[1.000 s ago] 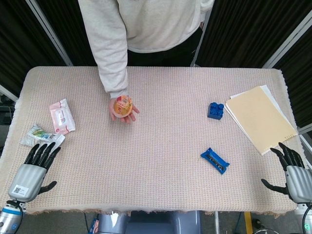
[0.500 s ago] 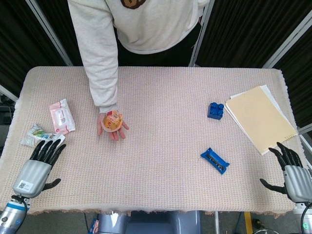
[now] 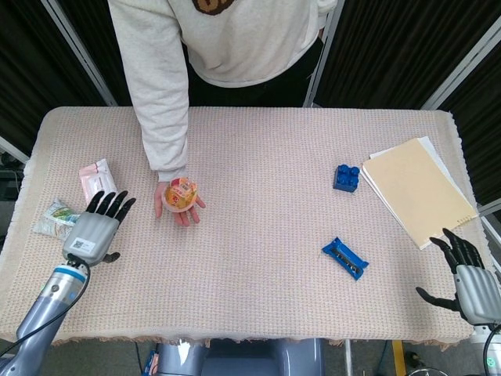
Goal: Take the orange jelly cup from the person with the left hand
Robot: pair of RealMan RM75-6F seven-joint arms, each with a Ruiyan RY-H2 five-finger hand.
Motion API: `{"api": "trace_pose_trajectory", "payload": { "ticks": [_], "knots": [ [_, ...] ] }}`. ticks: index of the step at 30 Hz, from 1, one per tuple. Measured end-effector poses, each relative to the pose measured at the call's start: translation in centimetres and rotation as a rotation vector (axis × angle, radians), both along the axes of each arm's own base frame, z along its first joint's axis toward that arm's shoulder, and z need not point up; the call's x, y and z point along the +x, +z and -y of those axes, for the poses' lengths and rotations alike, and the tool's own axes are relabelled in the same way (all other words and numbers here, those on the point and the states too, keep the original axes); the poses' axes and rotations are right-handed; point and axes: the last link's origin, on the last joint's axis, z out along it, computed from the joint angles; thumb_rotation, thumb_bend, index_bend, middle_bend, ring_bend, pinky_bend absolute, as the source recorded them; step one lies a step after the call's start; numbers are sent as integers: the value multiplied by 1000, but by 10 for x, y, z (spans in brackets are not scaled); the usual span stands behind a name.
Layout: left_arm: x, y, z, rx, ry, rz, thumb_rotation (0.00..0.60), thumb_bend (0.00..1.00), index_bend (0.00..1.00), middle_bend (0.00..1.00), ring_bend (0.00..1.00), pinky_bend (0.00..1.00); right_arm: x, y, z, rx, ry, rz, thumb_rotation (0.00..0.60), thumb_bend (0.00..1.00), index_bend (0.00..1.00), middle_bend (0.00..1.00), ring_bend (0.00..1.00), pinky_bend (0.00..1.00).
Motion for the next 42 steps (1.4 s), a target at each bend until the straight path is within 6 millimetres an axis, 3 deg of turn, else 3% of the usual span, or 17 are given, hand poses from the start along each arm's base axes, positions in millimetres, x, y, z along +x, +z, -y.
{"api": "trace_pose_trajectory", "payload": {
  "ticks": [6,11,17,30,36,42],
  "knots": [
    [33,-24,-39,-33,56,-48,600,102,0,0,0,0,-1,1,0,5,-8,10,600,74,142,0,0,0],
    [77,-51,-68,-46,47,-64,600,154,0,0,0,0,-2,1,0,8,-14,18,600,73,142,0,0,0],
    [113,-67,-91,2,40,-66,600,154,0,0,0,0,-4,3,0,7,-24,26,600,73,141,0,0,0],
    [122,-87,-106,27,110,-127,600,212,157,9,27,135,-6,5,1,3,-33,34,600,73,142,0,0,0],
    [119,-95,-110,43,130,-135,600,255,260,131,148,240,-6,5,1,0,-34,34,600,74,144,0,0,0],
    [114,-100,-109,54,128,-136,600,422,536,345,349,400,-5,5,1,3,-39,37,600,74,146,0,0,0]
  ]
}}
